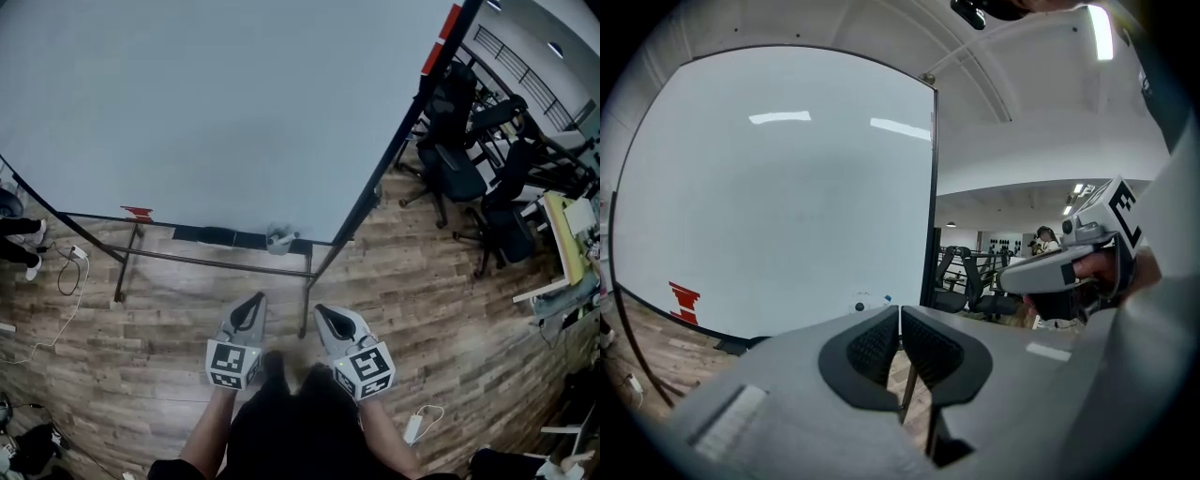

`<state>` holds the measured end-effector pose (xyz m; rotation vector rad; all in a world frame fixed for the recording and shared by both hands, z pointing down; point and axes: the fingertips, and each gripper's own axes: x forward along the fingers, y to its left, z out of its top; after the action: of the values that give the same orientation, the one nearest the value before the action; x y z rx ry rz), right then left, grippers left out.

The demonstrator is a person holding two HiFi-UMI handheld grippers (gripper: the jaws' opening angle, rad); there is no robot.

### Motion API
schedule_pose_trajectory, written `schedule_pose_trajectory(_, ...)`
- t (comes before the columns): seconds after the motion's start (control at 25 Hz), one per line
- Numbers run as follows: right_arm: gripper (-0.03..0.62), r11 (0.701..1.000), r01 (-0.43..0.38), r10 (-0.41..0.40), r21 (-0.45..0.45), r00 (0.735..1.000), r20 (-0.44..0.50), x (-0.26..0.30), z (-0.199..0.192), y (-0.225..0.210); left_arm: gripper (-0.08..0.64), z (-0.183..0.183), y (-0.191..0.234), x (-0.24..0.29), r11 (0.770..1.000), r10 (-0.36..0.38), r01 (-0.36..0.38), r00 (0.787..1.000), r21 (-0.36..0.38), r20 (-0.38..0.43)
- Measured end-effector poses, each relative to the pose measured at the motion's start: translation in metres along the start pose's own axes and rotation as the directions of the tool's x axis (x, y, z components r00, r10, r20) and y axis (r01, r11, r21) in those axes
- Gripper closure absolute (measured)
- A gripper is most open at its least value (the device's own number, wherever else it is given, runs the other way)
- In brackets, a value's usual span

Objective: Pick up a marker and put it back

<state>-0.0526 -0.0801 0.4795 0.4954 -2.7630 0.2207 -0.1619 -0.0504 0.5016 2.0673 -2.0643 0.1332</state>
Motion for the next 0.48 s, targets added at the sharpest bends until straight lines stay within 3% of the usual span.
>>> schedule_pose_trajectory(0.28, 0.591, 1.0, -0.024, 0.024, 0.011, 1.0, 0.004, 0.009, 0.006, -0.019, 0.545, -0.005, 0.002, 0.026, 1.0, 0.01, -0.01, 0.999, -0.019, -0.032)
schedule_pose_trajectory(0.48, 0.591, 0.996, -0.084, 0.084, 0.002, 0.996, 0.01, 0.024, 0.018, -0.039, 0.545, 0.003, 0.014, 0.047, 0.996, 0.093, -0.093, 0.996, -0.011, -0.006)
